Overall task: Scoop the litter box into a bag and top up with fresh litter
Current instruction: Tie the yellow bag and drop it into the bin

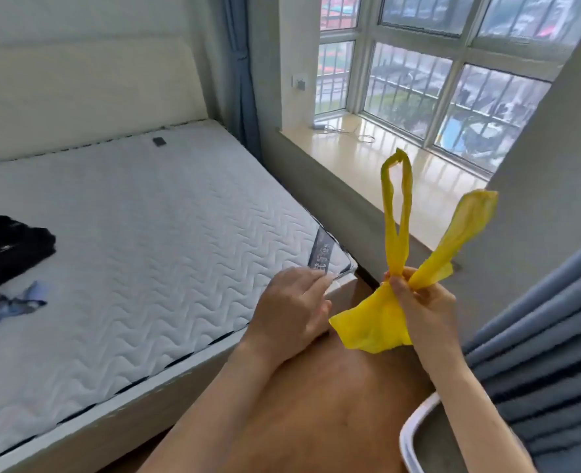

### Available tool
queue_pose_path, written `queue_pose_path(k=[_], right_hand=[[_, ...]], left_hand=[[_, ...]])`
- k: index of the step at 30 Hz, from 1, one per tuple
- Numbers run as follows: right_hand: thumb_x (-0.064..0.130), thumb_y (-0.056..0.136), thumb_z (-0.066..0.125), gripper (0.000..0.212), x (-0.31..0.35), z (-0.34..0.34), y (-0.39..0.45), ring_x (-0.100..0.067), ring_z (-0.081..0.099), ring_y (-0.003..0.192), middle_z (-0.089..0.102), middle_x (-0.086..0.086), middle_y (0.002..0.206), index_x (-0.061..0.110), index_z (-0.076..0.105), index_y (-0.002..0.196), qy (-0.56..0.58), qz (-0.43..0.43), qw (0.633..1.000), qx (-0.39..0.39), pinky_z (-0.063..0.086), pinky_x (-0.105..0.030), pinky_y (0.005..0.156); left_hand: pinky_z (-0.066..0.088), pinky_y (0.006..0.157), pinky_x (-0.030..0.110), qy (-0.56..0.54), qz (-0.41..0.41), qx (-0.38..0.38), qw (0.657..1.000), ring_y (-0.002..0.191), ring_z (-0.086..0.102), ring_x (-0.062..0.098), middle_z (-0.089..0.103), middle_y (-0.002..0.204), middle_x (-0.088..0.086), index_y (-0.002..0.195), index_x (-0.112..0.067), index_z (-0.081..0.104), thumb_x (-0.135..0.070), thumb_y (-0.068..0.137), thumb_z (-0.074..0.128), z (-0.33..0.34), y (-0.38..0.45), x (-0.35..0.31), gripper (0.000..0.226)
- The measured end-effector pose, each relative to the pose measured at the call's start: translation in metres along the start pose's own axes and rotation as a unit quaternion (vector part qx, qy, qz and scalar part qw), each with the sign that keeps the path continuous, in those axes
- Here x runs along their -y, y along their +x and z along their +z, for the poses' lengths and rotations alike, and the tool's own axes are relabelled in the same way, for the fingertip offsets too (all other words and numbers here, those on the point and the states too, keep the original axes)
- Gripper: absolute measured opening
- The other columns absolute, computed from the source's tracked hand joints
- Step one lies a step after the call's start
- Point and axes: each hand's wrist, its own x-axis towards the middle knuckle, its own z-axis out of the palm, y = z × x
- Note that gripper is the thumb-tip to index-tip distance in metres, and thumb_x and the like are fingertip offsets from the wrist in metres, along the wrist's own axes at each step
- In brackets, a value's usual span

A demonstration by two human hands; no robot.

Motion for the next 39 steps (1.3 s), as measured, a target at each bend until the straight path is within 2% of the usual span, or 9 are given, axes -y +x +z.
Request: queue_pose_path(k=[5, 9, 14, 19, 21, 27, 33, 36, 39], right_hand=[[0.013, 0.089, 0.065, 0.008, 0.005, 0.101, 0.014, 0.004, 0.062, 0.068, 0.070, 0.019, 0.070, 0.011, 0.071, 0.092, 0.025, -0.007, 0.998, 0.059, 0.046, -0.007, 0.062], [0.014, 0.089, 0.065, 0.007, 0.013, 0.177, 0.023, 0.001, 0.065, 0.077, 0.073, 0.018, 0.076, 0.017, 0.072, 0.089, 0.034, -0.001, 0.990, 0.140, 0.049, -0.014, 0.071], [0.012, 0.088, 0.066, 0.006, 0.025, 0.259, 0.030, 0.009, 0.064, 0.074, 0.072, 0.021, 0.073, 0.013, 0.071, 0.089, 0.047, -0.006, 0.969, 0.244, 0.046, -0.006, 0.065], [0.016, 0.087, 0.068, 0.010, 0.033, 0.331, 0.032, 0.005, 0.066, 0.075, 0.074, 0.005, 0.084, 0.012, 0.073, 0.094, 0.067, 0.011, 0.927, 0.370, 0.048, -0.010, 0.065], [0.016, 0.086, 0.069, 0.010, 0.039, 0.356, 0.029, 0.003, 0.066, 0.076, 0.074, 0.001, 0.087, 0.012, 0.073, 0.094, 0.073, 0.009, 0.902, 0.425, 0.048, -0.012, 0.066], [0.024, 0.084, 0.072, 0.010, 0.056, 0.413, 0.016, -0.013, 0.068, 0.091, 0.074, 0.001, 0.089, 0.020, 0.075, 0.092, 0.068, 0.006, 0.811, 0.580, 0.050, -0.033, 0.083], [0.020, 0.088, 0.067, 0.011, 0.068, 0.437, -0.037, -0.003, 0.063, 0.080, 0.071, 0.006, 0.085, 0.017, 0.073, 0.096, 0.067, -0.024, 0.704, 0.706, 0.050, -0.025, 0.075], [0.023, 0.087, 0.068, 0.016, 0.070, 0.442, -0.072, -0.002, 0.061, 0.076, 0.068, 0.005, 0.080, 0.016, 0.073, 0.101, 0.066, -0.031, 0.659, 0.749, 0.046, -0.020, 0.066], [0.024, 0.087, 0.068, 0.019, 0.071, 0.441, -0.112, -0.007, 0.063, 0.080, 0.069, 0.001, 0.081, 0.015, 0.072, 0.103, 0.061, -0.038, 0.615, 0.785, 0.046, -0.021, 0.065]], left_hand=[[0.045, 0.086, 0.036, 0.061, -0.082, 0.000, 0.995, 0.099, 0.059, 0.023, 0.065, 0.108, 0.002, 0.108, -0.014, 0.066, -0.025, 0.085, 0.054, -0.039, -0.040, 0.084, 0.029], [0.048, 0.086, 0.034, 0.104, -0.174, -0.003, 0.979, 0.101, 0.059, 0.020, 0.065, 0.110, 0.000, 0.110, -0.015, 0.065, -0.028, 0.087, 0.049, -0.072, -0.074, 0.135, 0.031], [0.048, 0.089, 0.032, 0.164, -0.283, -0.012, 0.945, 0.102, 0.058, 0.017, 0.065, 0.112, -0.002, 0.114, -0.018, 0.064, -0.031, 0.090, 0.045, -0.102, -0.107, 0.170, 0.034], [0.046, 0.090, 0.031, 0.221, -0.389, -0.042, 0.893, 0.104, 0.057, 0.017, 0.065, 0.113, -0.001, 0.115, -0.016, 0.064, -0.031, 0.092, 0.042, -0.124, -0.132, 0.184, 0.035], [0.048, 0.089, 0.033, 0.244, -0.438, -0.055, 0.864, 0.104, 0.057, 0.018, 0.065, 0.113, 0.000, 0.114, -0.016, 0.064, -0.032, 0.092, 0.041, -0.133, -0.140, 0.182, 0.036], [0.051, 0.085, 0.038, 0.283, -0.573, -0.119, 0.760, 0.101, 0.058, 0.023, 0.064, 0.111, 0.004, 0.115, -0.010, 0.065, -0.029, 0.093, 0.042, -0.144, -0.160, 0.156, 0.037], [0.049, 0.083, 0.030, 0.348, -0.685, -0.146, 0.623, 0.102, 0.056, 0.016, 0.064, 0.112, -0.002, 0.117, -0.016, 0.063, -0.026, 0.096, 0.046, -0.150, -0.188, 0.088, 0.029], [0.048, 0.086, 0.032, 0.351, -0.742, -0.153, 0.551, 0.105, 0.056, 0.016, 0.062, 0.116, -0.003, 0.121, -0.017, 0.061, -0.026, 0.097, 0.045, -0.148, -0.204, 0.050, 0.030], [0.047, 0.091, 0.030, 0.363, -0.775, -0.165, 0.491, 0.106, 0.056, 0.014, 0.061, 0.115, -0.003, 0.121, -0.018, 0.061, -0.027, 0.098, 0.046, -0.147, -0.222, 0.017, 0.029]])
